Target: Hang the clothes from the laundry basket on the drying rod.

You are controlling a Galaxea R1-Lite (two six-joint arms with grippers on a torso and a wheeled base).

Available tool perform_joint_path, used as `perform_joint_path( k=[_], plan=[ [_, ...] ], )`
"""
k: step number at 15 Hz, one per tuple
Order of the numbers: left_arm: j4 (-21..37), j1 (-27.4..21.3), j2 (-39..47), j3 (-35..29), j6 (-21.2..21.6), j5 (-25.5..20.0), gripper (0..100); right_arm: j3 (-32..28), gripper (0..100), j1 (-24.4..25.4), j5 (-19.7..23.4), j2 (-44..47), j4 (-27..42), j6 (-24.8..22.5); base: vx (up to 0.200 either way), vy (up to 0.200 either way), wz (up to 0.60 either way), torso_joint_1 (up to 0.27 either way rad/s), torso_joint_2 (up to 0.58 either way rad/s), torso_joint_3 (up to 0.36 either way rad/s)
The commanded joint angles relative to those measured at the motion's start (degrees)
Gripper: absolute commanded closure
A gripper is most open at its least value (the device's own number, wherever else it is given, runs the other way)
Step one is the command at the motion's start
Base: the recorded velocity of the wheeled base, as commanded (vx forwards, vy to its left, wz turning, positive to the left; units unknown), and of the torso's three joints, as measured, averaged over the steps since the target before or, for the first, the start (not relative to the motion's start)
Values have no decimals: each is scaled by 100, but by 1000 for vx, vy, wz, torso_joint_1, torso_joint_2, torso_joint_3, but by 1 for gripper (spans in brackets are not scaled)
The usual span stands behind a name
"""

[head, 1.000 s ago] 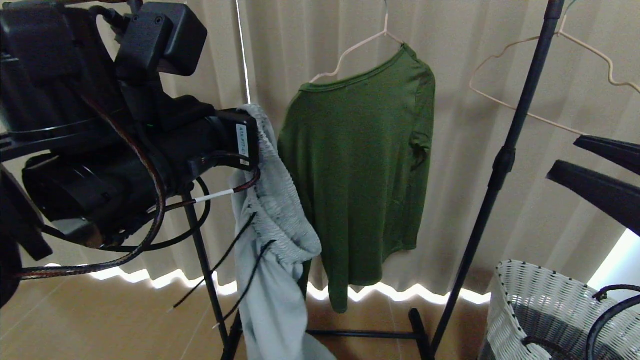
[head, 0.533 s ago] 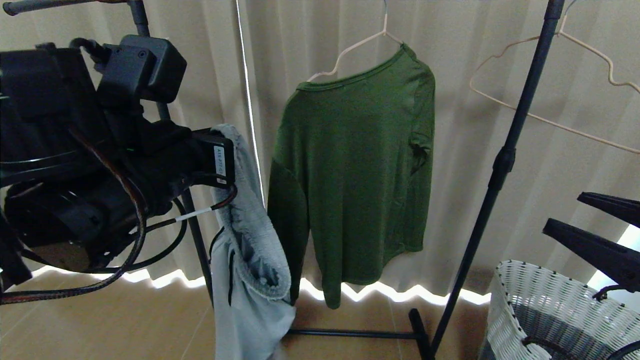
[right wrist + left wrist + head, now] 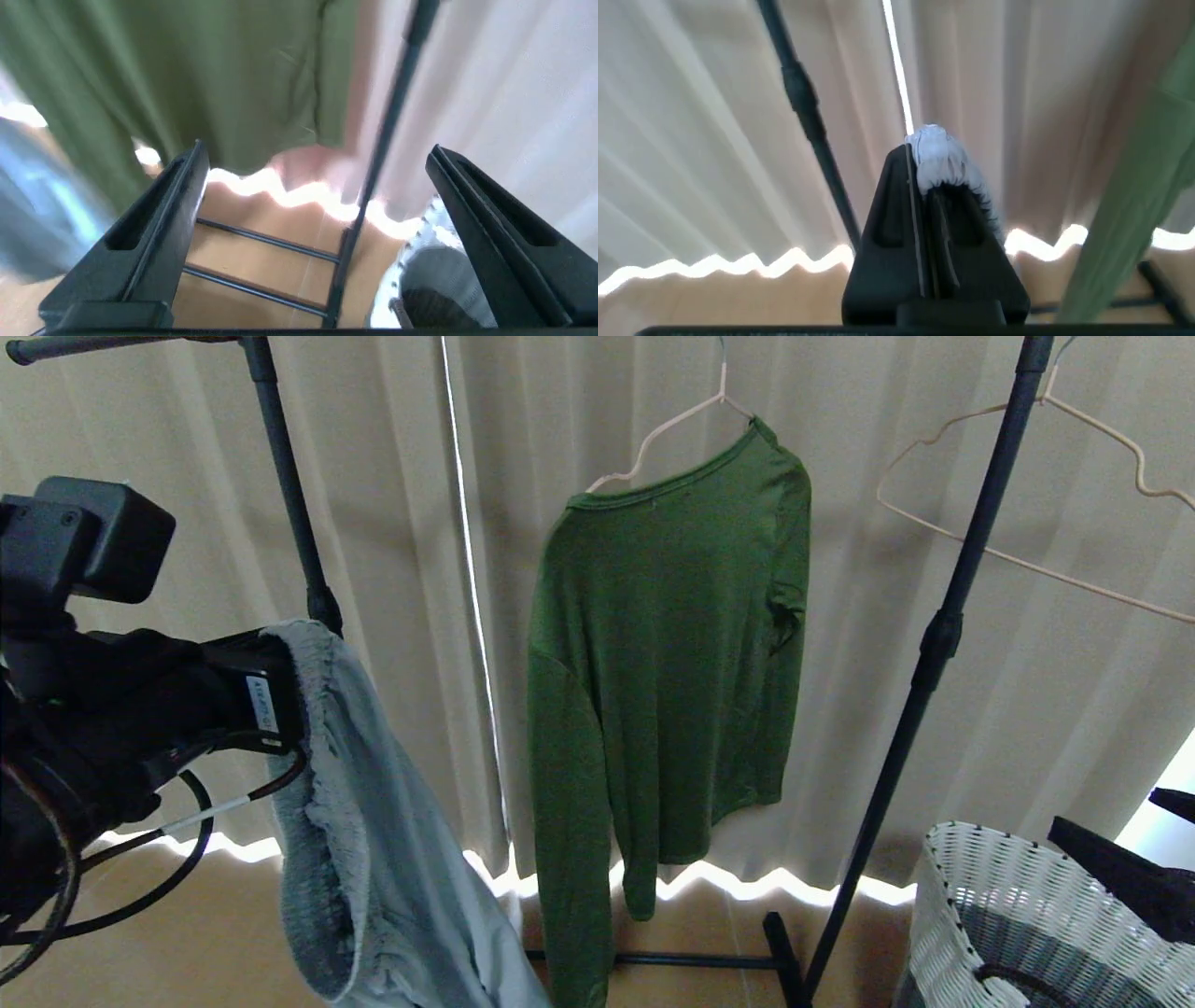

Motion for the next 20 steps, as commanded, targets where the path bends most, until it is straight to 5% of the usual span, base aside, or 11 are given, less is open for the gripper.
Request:
perform_joint_path(
  k=[1, 3, 20],
  plan=[
    [1, -10, -285, 118, -237, -504, 100, 289, 0, 3, -17, -130, -126, -5, 0, 0, 0, 0, 0, 0],
    [63, 25, -514, 399, -343, -952, 100, 324, 0, -6, -43, -130, -302, -146, 0, 0, 0, 0, 0, 0],
    [28, 16, -1190, 1445, -97, -979, 100, 404, 0, -93, 1, 81, -776, -471, 0, 0, 0, 9, -41, -31]
  ],
)
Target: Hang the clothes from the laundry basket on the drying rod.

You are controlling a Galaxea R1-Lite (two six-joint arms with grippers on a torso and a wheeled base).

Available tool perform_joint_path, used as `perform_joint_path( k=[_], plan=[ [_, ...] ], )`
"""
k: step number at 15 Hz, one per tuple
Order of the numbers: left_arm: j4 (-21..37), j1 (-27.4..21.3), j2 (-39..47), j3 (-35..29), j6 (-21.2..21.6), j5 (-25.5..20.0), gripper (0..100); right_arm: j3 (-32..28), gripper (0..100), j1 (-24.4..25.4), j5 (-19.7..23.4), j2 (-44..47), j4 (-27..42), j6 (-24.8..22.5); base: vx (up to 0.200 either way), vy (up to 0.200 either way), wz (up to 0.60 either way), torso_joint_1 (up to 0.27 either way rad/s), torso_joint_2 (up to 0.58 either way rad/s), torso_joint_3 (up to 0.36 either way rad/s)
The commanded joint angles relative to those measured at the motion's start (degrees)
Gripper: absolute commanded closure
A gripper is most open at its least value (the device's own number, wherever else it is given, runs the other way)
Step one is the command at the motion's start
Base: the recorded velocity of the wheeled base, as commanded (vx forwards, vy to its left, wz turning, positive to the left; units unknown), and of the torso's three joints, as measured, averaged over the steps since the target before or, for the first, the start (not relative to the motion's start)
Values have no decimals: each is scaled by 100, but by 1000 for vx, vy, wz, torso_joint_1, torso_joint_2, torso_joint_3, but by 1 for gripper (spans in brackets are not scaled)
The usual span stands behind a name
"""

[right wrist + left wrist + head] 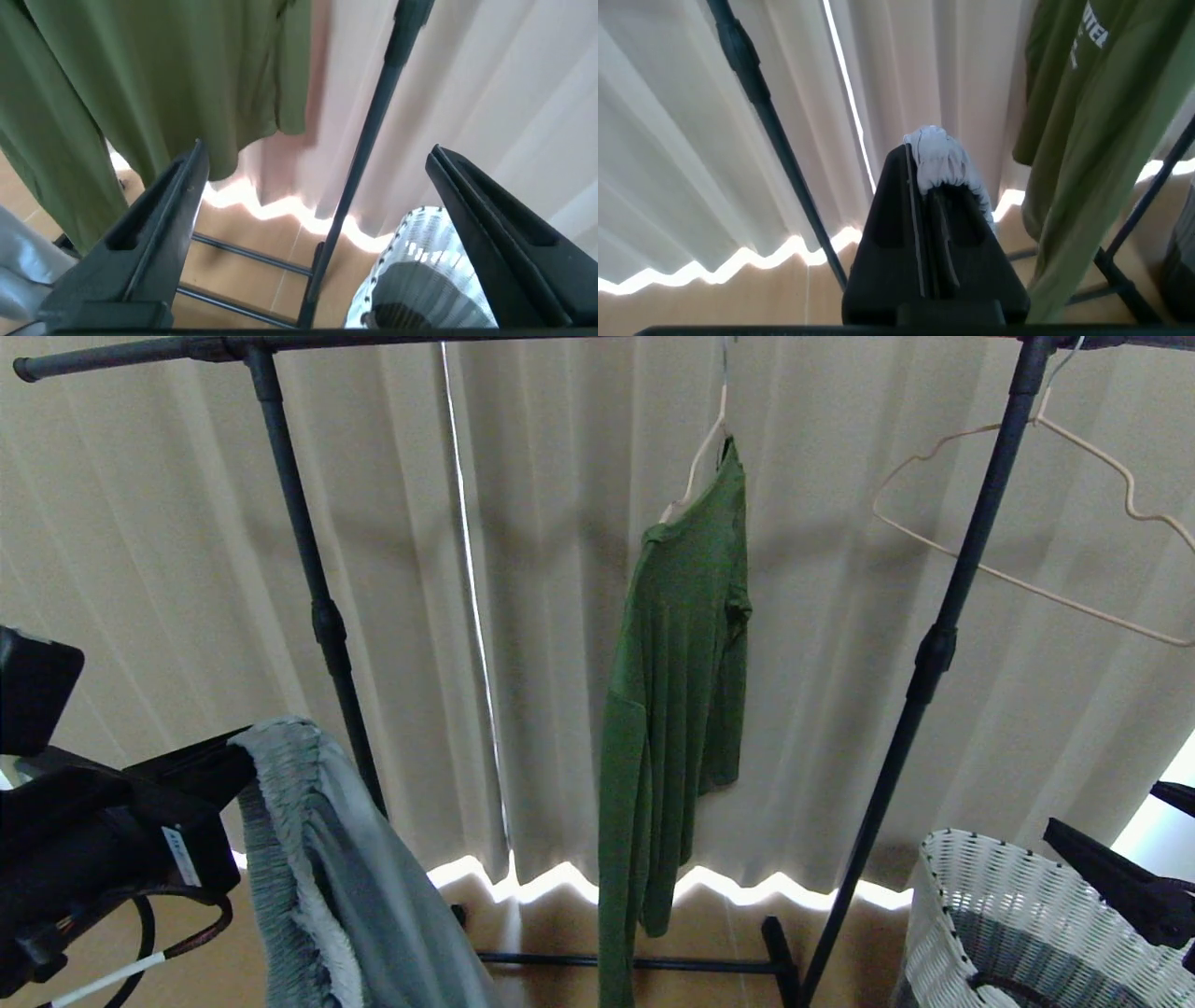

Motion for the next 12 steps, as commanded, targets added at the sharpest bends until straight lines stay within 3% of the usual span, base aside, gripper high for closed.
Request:
perform_joint_path(
  k=[1, 12],
  plan=[
    [11, -8, -151, 119, 166, 2, 100, 2, 0, 0, 1, -4, 16, 1, 0, 0, 0, 17, -119, -271],
    [2, -17, -256, 145, 219, -78, 100, 11, 0, 0, 1, -66, 16, 1, 0, 0, 0, 181, -489, -290]
  ],
)
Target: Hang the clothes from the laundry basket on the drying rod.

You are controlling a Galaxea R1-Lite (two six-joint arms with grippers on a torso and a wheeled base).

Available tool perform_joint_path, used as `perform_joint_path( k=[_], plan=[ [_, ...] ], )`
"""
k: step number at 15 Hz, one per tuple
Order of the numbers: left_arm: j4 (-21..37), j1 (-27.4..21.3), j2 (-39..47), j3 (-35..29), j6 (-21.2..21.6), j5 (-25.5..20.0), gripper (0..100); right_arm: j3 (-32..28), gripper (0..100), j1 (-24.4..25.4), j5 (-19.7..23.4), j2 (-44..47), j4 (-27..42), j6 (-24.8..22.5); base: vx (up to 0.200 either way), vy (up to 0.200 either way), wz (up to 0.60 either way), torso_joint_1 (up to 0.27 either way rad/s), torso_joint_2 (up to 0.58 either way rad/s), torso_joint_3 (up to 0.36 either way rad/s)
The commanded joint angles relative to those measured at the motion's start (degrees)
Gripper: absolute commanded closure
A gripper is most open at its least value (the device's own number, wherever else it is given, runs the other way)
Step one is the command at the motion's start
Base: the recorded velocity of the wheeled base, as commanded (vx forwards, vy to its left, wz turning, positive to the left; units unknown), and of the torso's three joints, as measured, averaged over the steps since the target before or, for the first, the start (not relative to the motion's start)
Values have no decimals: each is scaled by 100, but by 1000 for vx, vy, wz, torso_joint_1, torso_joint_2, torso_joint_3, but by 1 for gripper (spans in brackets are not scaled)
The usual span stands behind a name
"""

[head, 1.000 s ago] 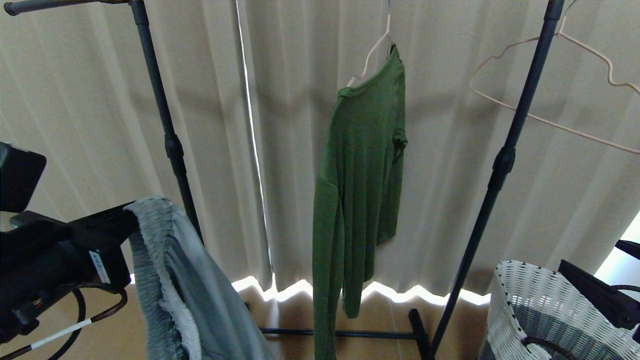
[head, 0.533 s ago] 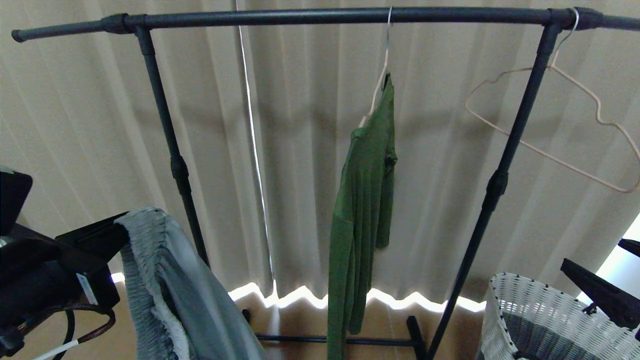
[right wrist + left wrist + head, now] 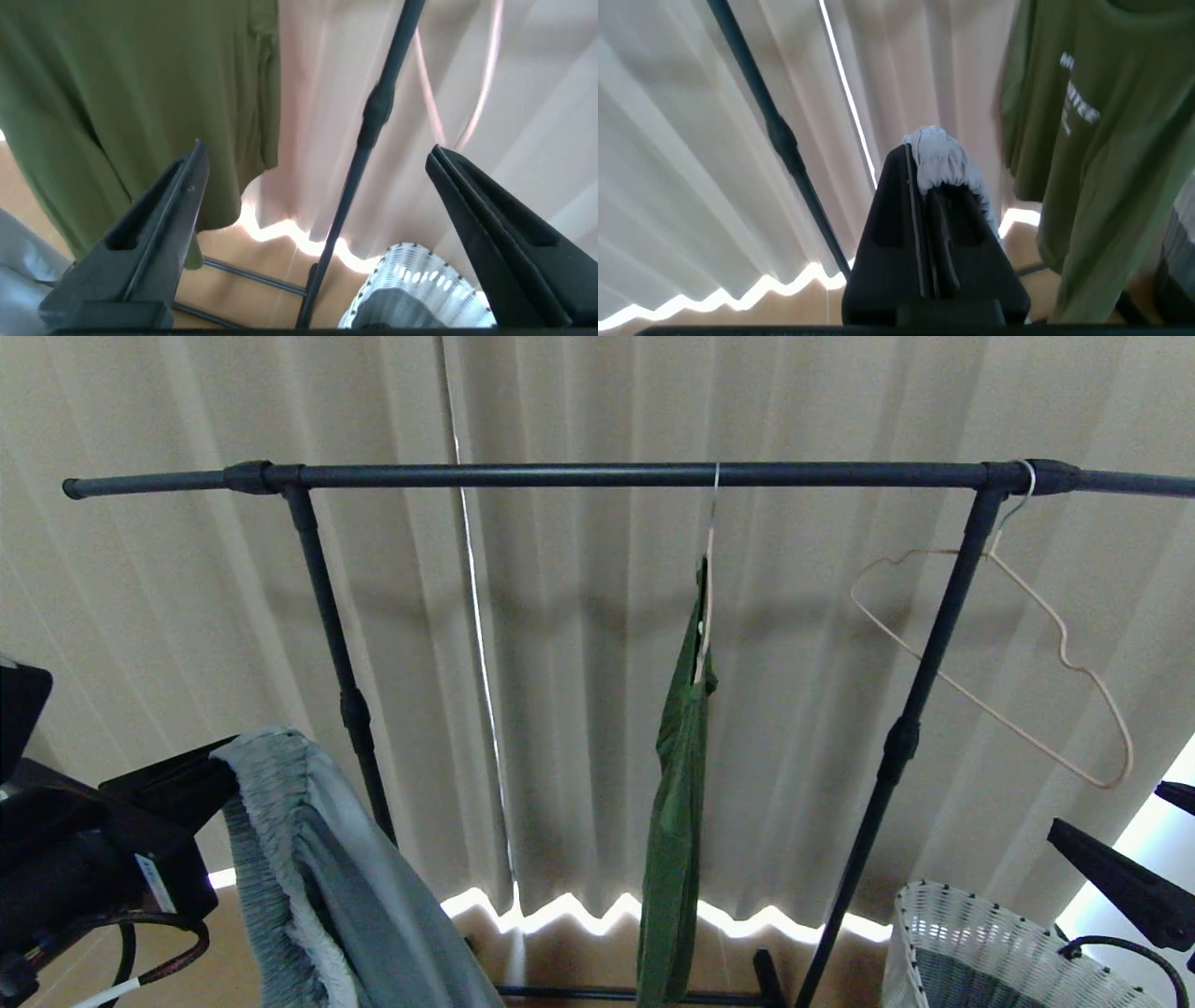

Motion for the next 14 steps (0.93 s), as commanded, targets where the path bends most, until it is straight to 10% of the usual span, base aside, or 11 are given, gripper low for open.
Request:
perform_joint_path(
  k=[1, 8, 14],
  plan=[
    [-1, -1, -15, -7, 0, 1, 100, -4, 0, 3, 1, -5, -6, -4, 0, 0, 0, 207, -496, -281],
    [-1, 34, -85, 1, 88, 10, 100, -48, 0, -15, -43, -119, 161, -39, 0, 0, 0, 189, -432, -240],
    [-1, 43, -235, 98, 184, 10, 100, -1788, 0, -445, -78, 39, 2534, -31, 0, 0, 0, 14, -29, -13]
  ],
)
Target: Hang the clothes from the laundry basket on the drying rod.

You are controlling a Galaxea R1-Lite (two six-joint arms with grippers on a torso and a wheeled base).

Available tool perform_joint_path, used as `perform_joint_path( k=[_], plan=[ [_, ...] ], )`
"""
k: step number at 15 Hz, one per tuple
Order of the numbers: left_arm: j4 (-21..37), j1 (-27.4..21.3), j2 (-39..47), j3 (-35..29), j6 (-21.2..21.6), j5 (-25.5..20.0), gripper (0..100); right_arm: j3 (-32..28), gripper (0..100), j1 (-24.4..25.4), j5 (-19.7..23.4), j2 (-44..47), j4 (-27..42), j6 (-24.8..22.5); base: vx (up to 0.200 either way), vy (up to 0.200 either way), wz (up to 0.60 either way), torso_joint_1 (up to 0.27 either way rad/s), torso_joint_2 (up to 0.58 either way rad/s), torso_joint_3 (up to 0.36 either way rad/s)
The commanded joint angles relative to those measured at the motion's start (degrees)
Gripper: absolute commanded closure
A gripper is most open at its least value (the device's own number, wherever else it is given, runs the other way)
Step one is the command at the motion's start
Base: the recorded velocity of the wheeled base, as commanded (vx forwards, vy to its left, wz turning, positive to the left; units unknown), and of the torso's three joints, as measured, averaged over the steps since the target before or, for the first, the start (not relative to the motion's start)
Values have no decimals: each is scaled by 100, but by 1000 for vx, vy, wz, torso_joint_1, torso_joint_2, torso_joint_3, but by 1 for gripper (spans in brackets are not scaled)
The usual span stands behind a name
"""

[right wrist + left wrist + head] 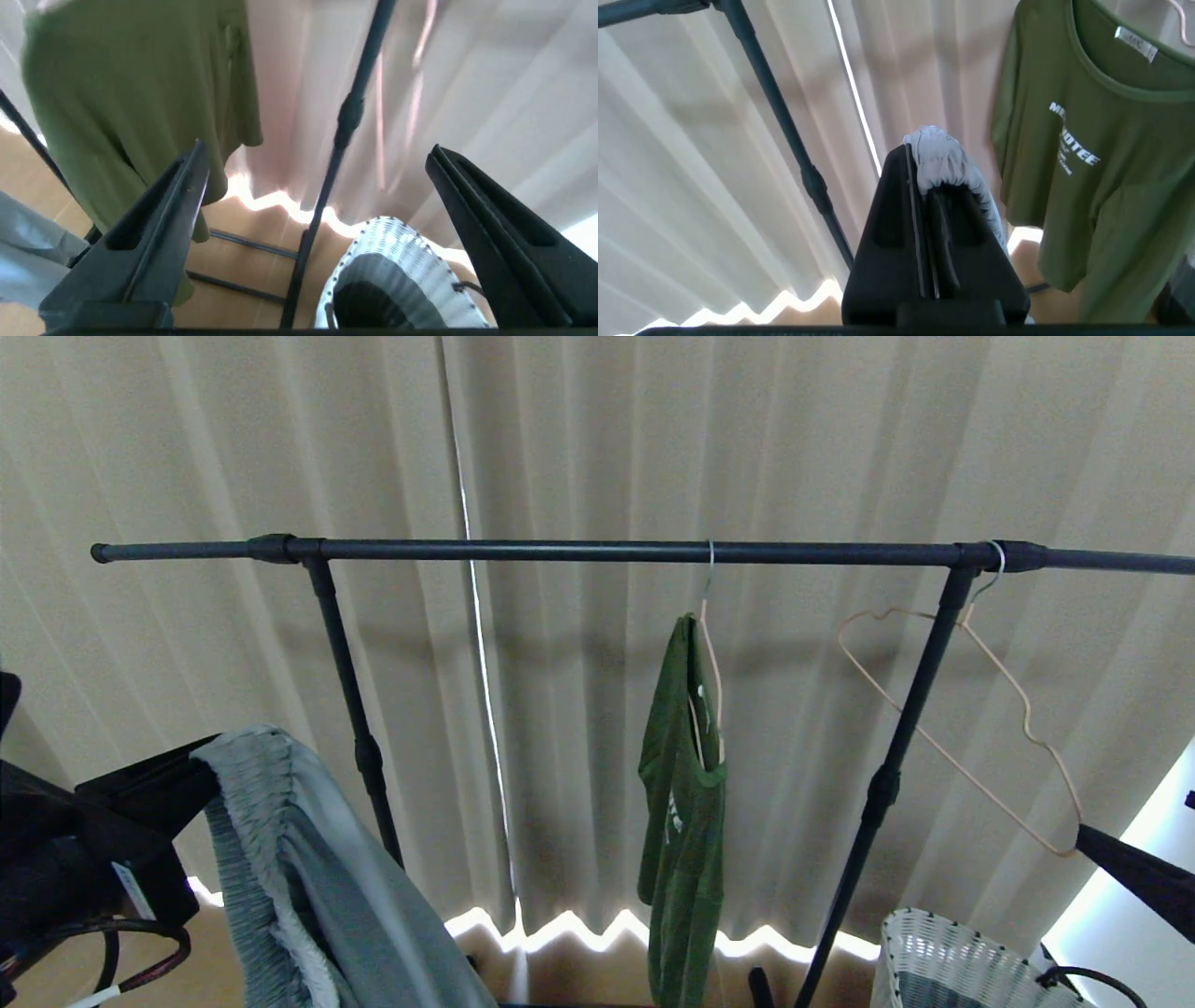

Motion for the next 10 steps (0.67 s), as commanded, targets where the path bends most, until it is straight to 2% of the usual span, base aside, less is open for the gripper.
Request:
perform_joint_path(
  k=[1, 3, 5, 7, 10],
  plan=[
    [-3, -10, -123, 67, 8, 4, 100, -937, 0, -326, -31, 263, 765, -8, 0, 0, 0, 0, 0, 0],
    [-3, -1, -167, 102, 8, 4, 100, -1148, 0, -397, -31, 439, 1116, -17, 0, 0, 0, 0, 0, 0],
    [-3, -10, -159, 111, 43, 4, 100, -1112, 0, -370, -31, 510, 1116, -17, 0, 0, 0, 0, 0, 0],
    [-3, -19, -159, 102, 271, 4, 100, -1112, 0, -362, -31, 510, 1116, -17, 0, 0, 0, 0, 0, 0],
    [-3, -19, -141, 111, 289, 4, 100, -1077, 0, -362, -31, 501, 1116, -17, 0, 0, 0, 0, 0, 0]
  ],
)
